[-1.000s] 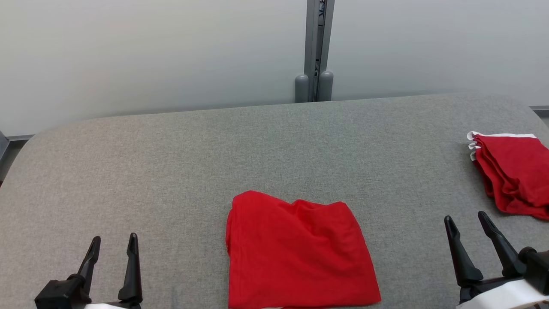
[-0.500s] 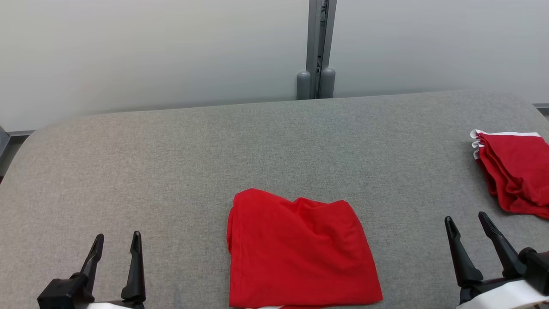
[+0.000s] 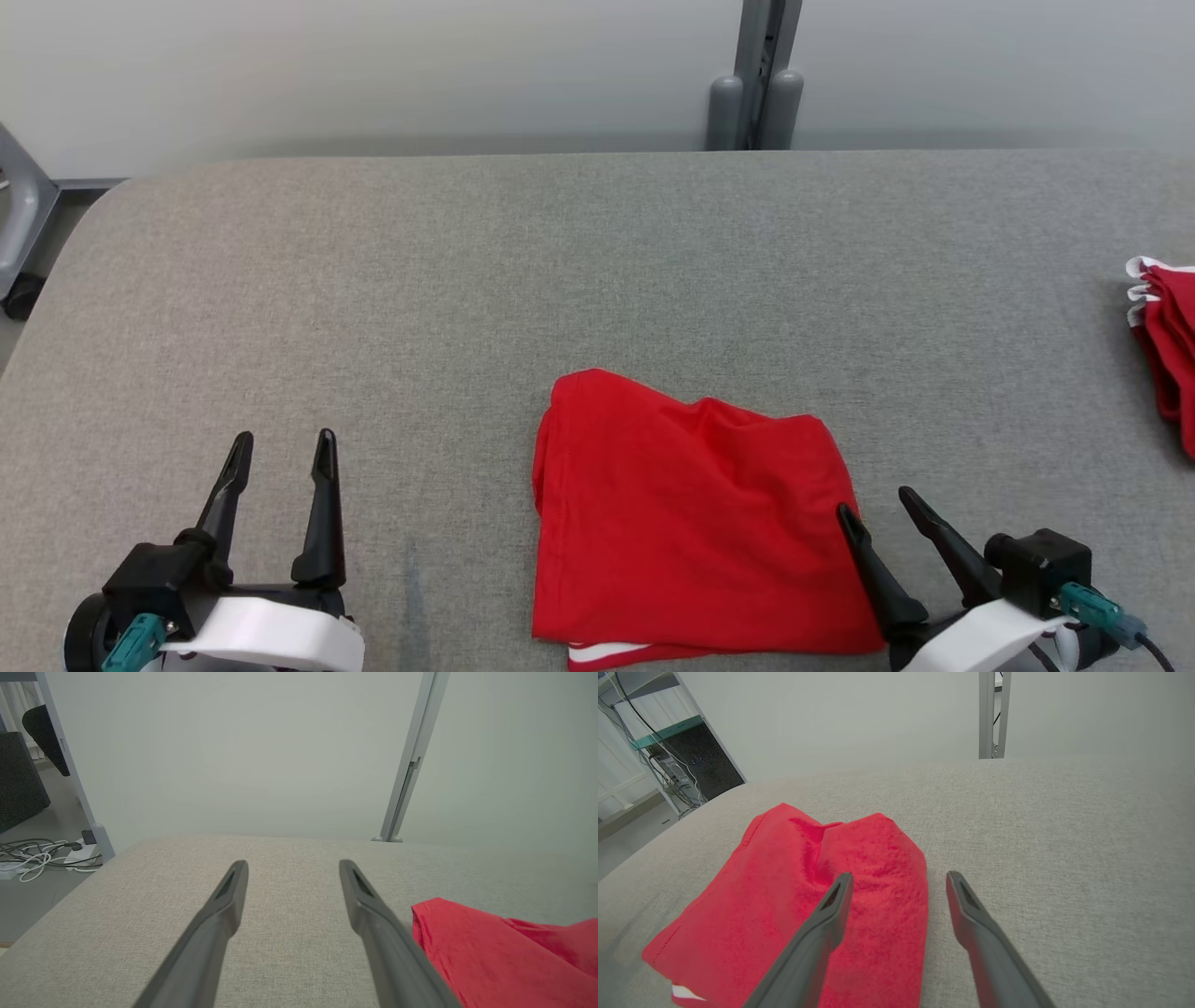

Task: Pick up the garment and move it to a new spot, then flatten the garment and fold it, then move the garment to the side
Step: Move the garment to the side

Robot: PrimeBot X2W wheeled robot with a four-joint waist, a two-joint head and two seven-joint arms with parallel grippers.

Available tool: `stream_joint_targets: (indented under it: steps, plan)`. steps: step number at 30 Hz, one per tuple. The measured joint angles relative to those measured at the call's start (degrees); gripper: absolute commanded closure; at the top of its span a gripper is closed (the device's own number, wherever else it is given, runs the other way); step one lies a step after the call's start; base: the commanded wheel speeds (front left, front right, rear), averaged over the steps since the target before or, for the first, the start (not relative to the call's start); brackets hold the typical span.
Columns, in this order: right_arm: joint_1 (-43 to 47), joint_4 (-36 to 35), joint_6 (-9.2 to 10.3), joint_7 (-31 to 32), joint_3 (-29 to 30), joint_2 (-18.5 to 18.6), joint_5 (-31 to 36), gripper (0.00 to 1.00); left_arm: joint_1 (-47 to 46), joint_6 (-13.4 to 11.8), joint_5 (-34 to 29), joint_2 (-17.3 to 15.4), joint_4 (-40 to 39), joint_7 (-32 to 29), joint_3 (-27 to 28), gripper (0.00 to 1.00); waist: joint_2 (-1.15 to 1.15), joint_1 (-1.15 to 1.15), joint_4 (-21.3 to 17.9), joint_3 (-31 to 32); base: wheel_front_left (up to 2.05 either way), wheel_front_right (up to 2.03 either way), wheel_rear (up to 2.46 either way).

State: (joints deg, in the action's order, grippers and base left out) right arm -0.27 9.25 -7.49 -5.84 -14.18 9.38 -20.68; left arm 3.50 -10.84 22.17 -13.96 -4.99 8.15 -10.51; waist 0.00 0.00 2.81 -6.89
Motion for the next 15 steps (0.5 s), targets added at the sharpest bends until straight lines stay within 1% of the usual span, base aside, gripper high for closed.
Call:
stream_joint_targets:
  steps: [5, 9, 13, 14, 15]
  plan:
    - [-4.2, 8.3, 0.0, -0.1, -1.7, -0.3, -2.4, 0.0, -1.7, 0.3, -0.2, 0.5, 1.0, 0.7, -0.6, 0.0, 0.0, 0.0, 1.3, -2.1, 0.0, 0.0, 0.0]
    - [-7.2, 14.8, 0.0, 2.1, -4.6, -0.4, -4.4, 0.0, -2.9, 0.7, -0.2, 0.7, 2.1, 1.5, -1.0, 0.0, 0.0, 0.0, 1.9, -3.4, 0.0, 0.0, 0.0]
    - [-9.2, 17.4, 0.0, 2.4, -6.6, -0.3, -6.0, 0.0, -3.3, 1.2, -0.1, 0.8, 3.0, 2.0, -1.1, 0.0, 0.0, 0.0, 2.1, -3.9, 0.0, 0.0, 0.0]
    - [-9.6, 17.9, 0.0, 2.4, -7.0, -0.2, -6.5, 0.12, -3.7, 1.2, 0.0, 0.8, 3.3, 2.1, -1.1, 0.0, 0.0, 0.0, 2.1, -4.0, 0.0, 0.0, 0.0]
    - [-10.1, 18.5, -0.01, 2.3, -7.4, -0.1, -7.0, 0.61, -4.0, 1.3, 0.1, 0.8, 3.5, 2.3, -1.1, 0.0, 0.0, 0.0, 2.1, -4.1, 0.0, 0.0, 0.0]
